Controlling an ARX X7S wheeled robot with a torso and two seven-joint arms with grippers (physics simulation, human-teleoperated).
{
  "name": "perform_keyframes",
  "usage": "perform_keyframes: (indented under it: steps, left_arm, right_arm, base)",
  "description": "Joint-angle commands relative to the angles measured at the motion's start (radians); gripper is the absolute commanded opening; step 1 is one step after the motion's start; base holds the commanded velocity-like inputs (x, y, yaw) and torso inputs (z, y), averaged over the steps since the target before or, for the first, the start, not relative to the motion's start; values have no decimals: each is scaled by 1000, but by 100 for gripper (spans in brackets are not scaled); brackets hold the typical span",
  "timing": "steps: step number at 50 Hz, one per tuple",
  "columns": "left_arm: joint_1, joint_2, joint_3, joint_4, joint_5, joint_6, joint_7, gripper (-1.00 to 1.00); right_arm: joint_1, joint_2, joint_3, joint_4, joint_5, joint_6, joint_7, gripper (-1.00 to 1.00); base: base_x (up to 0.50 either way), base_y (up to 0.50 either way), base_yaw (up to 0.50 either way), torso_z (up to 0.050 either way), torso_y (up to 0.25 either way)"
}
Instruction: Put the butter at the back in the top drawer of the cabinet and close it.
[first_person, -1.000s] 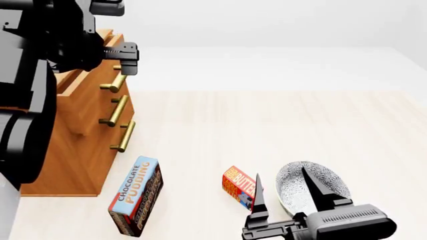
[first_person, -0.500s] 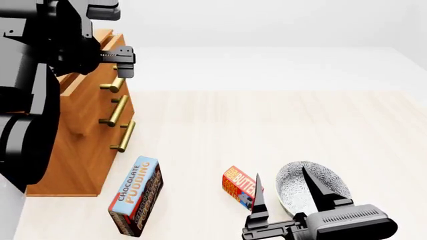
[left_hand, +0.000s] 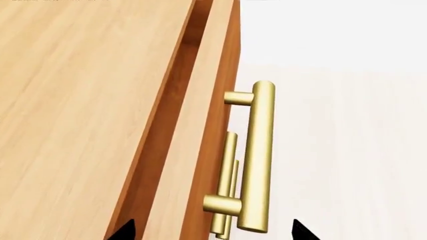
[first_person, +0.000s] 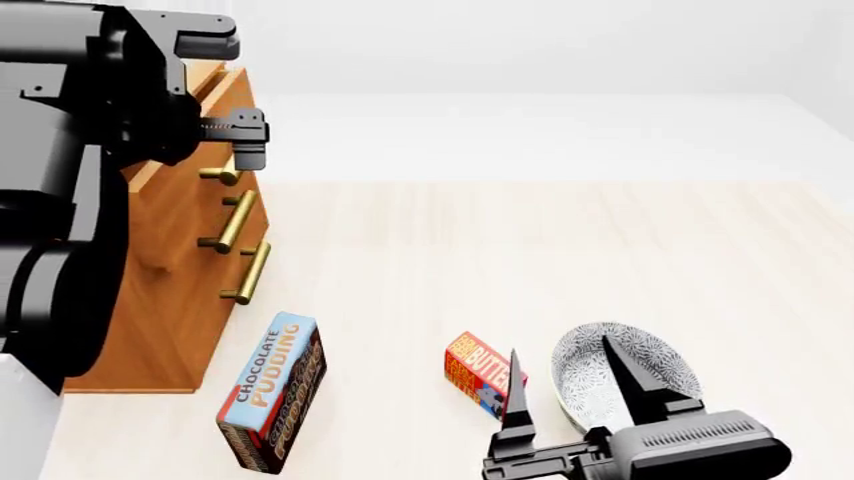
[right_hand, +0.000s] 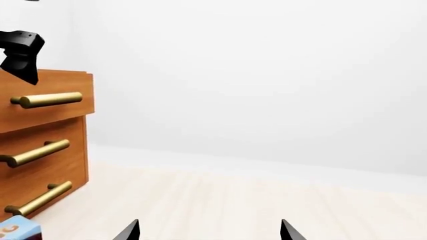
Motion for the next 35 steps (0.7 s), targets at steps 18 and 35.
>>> perform_keyframes:
  steps: [18,35]
  left_arm:
    - [54,1,-41,1,22,12,12,100]
    - [60,34,-69,67,-12,-70,50,100]
  right_arm:
    - [-1,8,-9,-5,1,-1,10,100]
    - [-4,16,-11,-22,3,1,17,100]
  base:
    - [0,0,0,0,0]
    - [0,0,0,0,0]
